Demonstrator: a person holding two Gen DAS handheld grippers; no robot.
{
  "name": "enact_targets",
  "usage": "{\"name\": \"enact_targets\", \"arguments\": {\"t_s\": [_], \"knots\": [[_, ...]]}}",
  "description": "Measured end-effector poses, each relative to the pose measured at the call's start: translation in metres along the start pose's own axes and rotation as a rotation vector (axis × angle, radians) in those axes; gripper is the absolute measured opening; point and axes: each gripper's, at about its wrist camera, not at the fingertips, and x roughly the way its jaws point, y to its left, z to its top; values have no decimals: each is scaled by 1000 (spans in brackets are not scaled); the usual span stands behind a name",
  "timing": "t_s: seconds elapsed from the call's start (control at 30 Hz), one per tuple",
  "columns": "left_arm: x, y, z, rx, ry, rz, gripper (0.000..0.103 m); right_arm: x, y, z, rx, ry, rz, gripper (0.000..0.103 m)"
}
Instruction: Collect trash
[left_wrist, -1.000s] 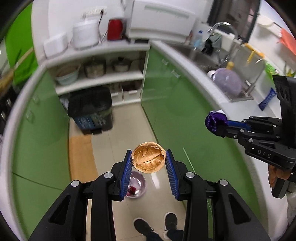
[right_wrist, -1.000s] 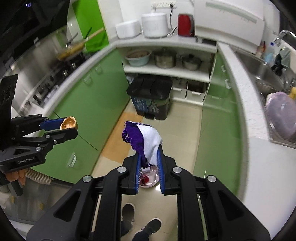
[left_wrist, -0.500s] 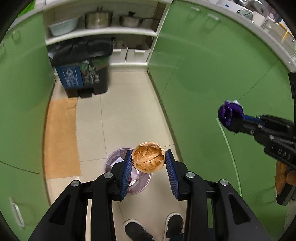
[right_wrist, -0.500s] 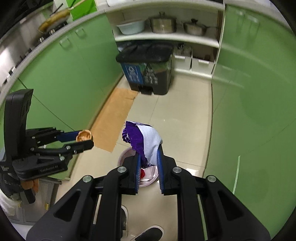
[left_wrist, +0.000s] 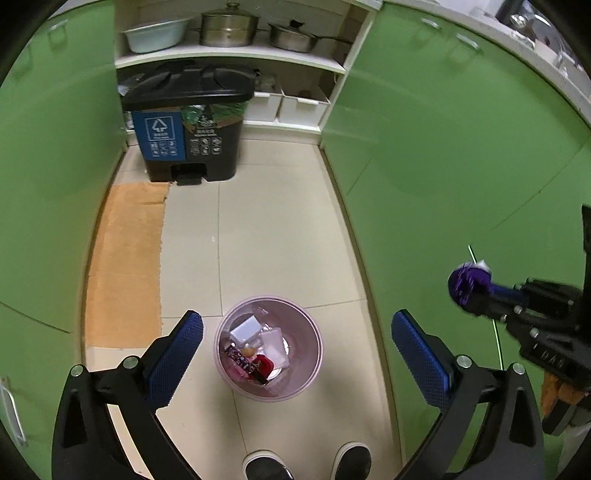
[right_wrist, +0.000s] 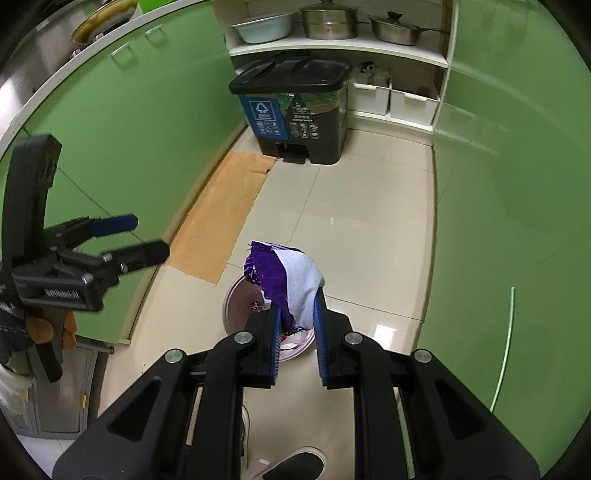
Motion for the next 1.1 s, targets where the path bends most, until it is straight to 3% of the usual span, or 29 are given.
{"name": "enact_targets", "arguments": {"t_s": [0.43,0.5,0.57,0.6,0.9,1.1], "knots": [[-40,54,-1,-121,-55,31,98,46,53,22,-112,63,97,16],[-41,61,-4,-130,-60,37,98,55,59,24,-122,69,105,22],[-42,66,-7,-139,-65,40,98,62,61,26,-125,74,107,59],[-42,68,-8,-141,-67,43,98,65,61,26,-118,72,106,101],[-42,66,-7,-136,-68,43,98,66,52,27,-77,58,64,100],[-81,37,13,-110,-62,21,98,7,44,37,-34,32,53,100]]}}
